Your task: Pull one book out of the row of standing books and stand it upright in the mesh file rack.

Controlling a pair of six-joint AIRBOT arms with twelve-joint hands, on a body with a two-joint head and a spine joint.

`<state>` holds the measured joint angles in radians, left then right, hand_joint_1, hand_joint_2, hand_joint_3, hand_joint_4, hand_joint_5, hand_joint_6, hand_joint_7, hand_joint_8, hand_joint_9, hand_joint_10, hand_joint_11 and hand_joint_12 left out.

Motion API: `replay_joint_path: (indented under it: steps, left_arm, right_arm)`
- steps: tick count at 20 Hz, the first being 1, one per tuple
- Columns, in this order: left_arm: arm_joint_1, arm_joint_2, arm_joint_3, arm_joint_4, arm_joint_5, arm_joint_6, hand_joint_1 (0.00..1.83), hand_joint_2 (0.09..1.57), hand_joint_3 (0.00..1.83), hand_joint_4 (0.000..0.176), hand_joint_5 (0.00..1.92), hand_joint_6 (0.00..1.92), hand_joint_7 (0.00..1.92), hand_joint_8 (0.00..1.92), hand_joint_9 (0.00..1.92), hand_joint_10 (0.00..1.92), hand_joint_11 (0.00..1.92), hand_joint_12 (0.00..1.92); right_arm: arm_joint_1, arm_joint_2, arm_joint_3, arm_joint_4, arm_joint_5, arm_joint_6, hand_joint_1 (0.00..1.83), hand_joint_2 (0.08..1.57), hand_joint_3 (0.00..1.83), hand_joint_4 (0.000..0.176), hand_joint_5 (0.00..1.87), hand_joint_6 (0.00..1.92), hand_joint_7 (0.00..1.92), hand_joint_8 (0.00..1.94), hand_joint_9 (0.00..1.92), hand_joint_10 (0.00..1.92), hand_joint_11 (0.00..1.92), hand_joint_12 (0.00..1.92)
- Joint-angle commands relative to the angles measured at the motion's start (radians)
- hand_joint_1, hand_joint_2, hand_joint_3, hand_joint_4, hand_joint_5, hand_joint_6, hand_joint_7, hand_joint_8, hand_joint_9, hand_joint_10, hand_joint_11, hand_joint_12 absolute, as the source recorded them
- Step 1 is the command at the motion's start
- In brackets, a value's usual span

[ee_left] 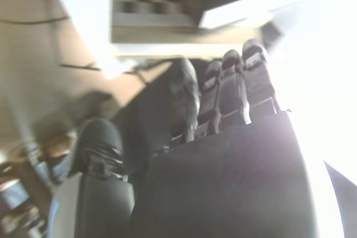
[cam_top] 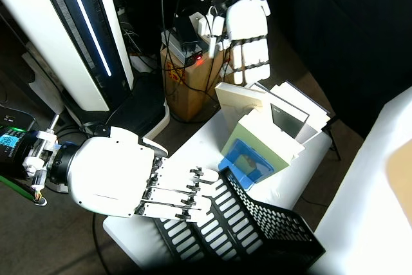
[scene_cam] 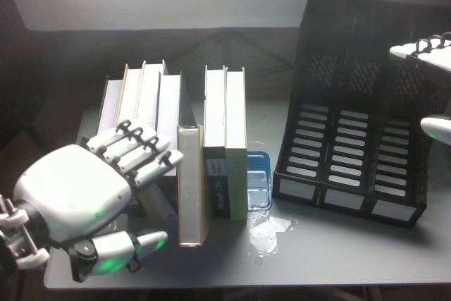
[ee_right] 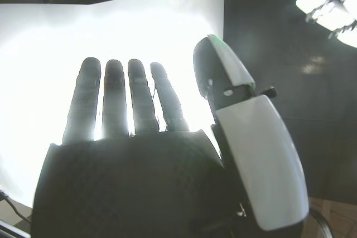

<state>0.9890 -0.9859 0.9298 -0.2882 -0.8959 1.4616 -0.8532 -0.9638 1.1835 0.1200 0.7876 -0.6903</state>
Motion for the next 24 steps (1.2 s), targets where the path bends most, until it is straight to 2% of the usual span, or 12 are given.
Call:
replay_joint_path:
  steps: [1,2,3,4,5,6,8,13,16,17,21,24]
  left_arm:
    - [-0.001,0.006,0.001,0.003,-0.11,0.001,0.0,1.32,0.0,0.0,0.31,0.08,0.38,0.13,0.22,0.33,0.01,0.07]
    - [0.0,0.006,0.008,-0.006,-0.096,0.001,0.0,1.28,0.03,0.0,0.52,0.11,0.55,0.24,0.22,0.75,0.0,0.51]
    - [0.0,0.002,0.013,-0.012,-0.085,0.001,0.0,1.26,0.02,0.0,0.66,0.16,0.61,0.35,0.21,1.01,0.0,1.07]
    - [0.0,-0.005,0.021,-0.017,-0.07,0.001,0.0,1.25,0.01,0.0,0.74,0.19,0.64,0.43,0.25,1.09,0.0,1.39]
    - [-0.001,-0.015,0.03,-0.022,-0.053,-0.002,0.0,1.25,0.0,0.0,0.81,0.22,0.62,0.72,0.29,1.25,0.0,1.63]
    - [-0.001,-0.024,0.04,-0.025,-0.04,-0.008,0.0,1.24,0.0,0.0,0.86,0.26,0.62,0.89,0.35,1.31,0.0,1.75]
    - [-0.001,-0.045,0.067,-0.025,-0.005,-0.044,0.0,1.25,0.0,0.0,0.81,0.37,0.61,1.0,0.37,1.42,0.04,1.89]
    - [-0.034,-0.117,0.166,-0.033,0.092,-0.131,0.0,1.29,0.0,0.0,0.68,0.13,0.58,0.6,0.25,1.27,0.0,1.86]
    - [-0.053,-0.141,0.202,-0.042,0.115,-0.156,0.0,1.32,0.0,0.0,0.45,0.01,0.4,1.43,0.26,1.87,0.18,1.92]
    - [-0.057,-0.148,0.217,-0.042,0.119,-0.177,0.0,1.32,0.0,0.0,0.39,0.0,0.38,1.56,0.29,1.91,0.24,1.92]
    - [-0.075,-0.161,0.245,-0.055,0.13,-0.188,0.0,1.32,0.0,0.0,0.16,0.0,0.36,1.67,0.35,1.92,0.28,1.92]
    - [-0.08,-0.163,0.253,-0.062,0.131,-0.188,0.0,1.32,0.0,0.0,0.06,0.0,0.45,1.53,0.35,1.92,0.24,1.92]
  right_arm:
    - [0.001,0.004,0.0,0.015,0.121,0.002,0.61,1.42,0.0,0.0,0.01,0.0,0.0,0.0,0.0,0.0,0.0,0.0]
    - [0.001,0.004,0.0,0.015,0.121,0.002,0.6,1.43,0.0,0.0,0.0,0.0,0.0,0.0,0.0,0.0,0.0,0.0]
    - [0.001,0.004,0.0,0.015,0.121,0.002,0.57,1.44,0.01,0.0,0.0,0.0,0.0,0.0,0.0,0.0,0.0,0.0]
    - [0.001,0.004,0.0,0.015,0.121,0.002,0.53,1.44,0.01,0.0,0.0,0.0,0.0,0.0,0.0,0.0,0.0,0.0]
    - [0.001,0.004,0.0,0.016,0.121,0.002,0.57,1.43,0.0,0.0,0.0,0.0,0.0,0.0,0.0,0.0,0.0,0.0]
    - [0.0,0.004,0.0,0.017,0.121,0.002,0.59,1.43,0.0,0.0,0.0,0.0,0.0,0.0,0.0,0.0,0.0,0.0]
    - [-0.001,0.004,0.0,0.018,0.121,0.002,0.57,1.42,0.0,0.0,0.0,0.0,0.0,0.0,0.0,0.0,0.0,0.0]
    - [-0.008,0.004,0.0,0.026,0.121,0.0,0.58,1.42,0.0,0.0,0.0,0.0,0.0,0.0,0.0,0.0,0.0,0.0]
    - [-0.009,0.004,0.001,0.028,0.121,0.0,0.6,1.42,0.0,0.0,0.01,0.0,0.0,0.0,0.0,0.0,0.0,0.0]
    - [-0.009,0.004,0.001,0.028,0.121,0.0,0.57,1.41,0.0,0.0,0.01,0.0,0.0,0.0,0.0,0.0,0.0,0.0]
    - [-0.01,0.004,0.001,0.028,0.121,0.0,0.47,1.41,0.0,0.0,0.0,0.0,0.0,0.0,0.0,0.0,0.0,0.0]
    - [-0.01,0.004,0.001,0.028,0.121,0.0,0.53,1.41,0.0,0.0,0.0,0.0,0.0,0.0,0.0,0.0,0.0,0.0]
